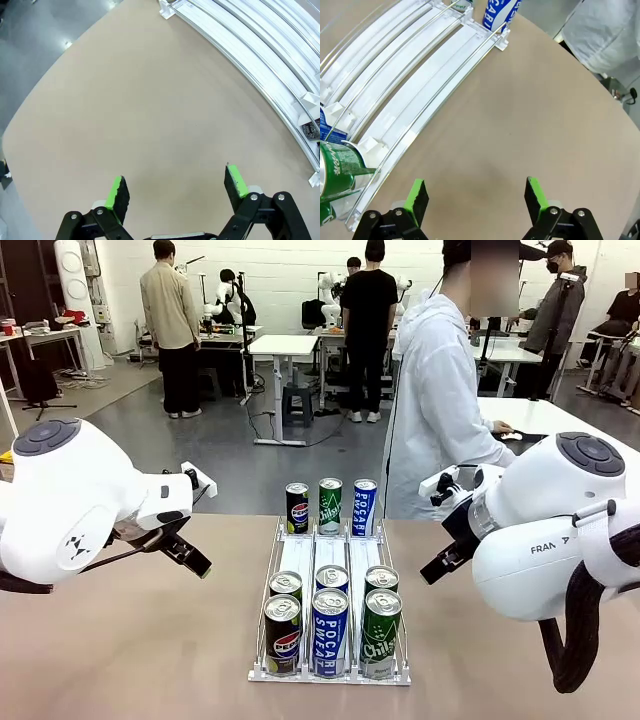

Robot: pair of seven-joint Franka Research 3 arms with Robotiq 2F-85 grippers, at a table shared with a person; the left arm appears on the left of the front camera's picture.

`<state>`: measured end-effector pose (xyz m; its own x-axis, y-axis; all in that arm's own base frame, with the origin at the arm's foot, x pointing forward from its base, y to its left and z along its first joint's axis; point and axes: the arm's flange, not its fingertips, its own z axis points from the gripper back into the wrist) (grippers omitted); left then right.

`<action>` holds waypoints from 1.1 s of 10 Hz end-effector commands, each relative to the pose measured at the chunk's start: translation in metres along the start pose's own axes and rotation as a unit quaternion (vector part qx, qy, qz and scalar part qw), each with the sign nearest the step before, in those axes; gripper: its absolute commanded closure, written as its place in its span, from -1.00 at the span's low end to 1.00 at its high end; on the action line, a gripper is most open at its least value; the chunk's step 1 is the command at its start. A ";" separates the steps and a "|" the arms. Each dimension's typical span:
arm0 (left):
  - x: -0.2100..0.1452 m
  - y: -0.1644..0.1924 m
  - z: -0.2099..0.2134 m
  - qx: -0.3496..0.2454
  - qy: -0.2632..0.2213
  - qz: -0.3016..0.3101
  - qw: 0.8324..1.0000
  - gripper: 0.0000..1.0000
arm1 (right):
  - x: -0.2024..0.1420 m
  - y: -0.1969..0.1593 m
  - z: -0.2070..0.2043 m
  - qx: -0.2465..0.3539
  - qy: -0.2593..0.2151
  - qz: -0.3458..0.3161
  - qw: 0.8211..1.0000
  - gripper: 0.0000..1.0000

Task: Retrieve and hand over the desired beverage to the person.
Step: Pick up a can of the same type that the person held from the Automatic Can Dispenser.

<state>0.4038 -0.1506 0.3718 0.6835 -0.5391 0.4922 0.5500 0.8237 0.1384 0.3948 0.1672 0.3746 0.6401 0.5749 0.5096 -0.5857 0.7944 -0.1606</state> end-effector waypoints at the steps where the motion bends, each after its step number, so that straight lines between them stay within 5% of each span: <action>1: 0.000 0.000 0.000 0.000 0.000 0.000 1.000 -1.00 | 0.000 0.000 0.000 0.000 0.000 0.000 1.000 -1.00; 11: 0.000 0.000 0.000 0.000 0.000 0.000 1.000 -1.00 | 0.000 0.000 0.000 0.000 0.000 0.000 1.000 -1.00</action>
<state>0.4038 -0.1506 0.3718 0.6835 -0.5391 0.4922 0.5500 0.8236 0.1384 0.3948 0.1672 0.3746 0.6401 0.5749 0.5096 -0.5857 0.7945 -0.1606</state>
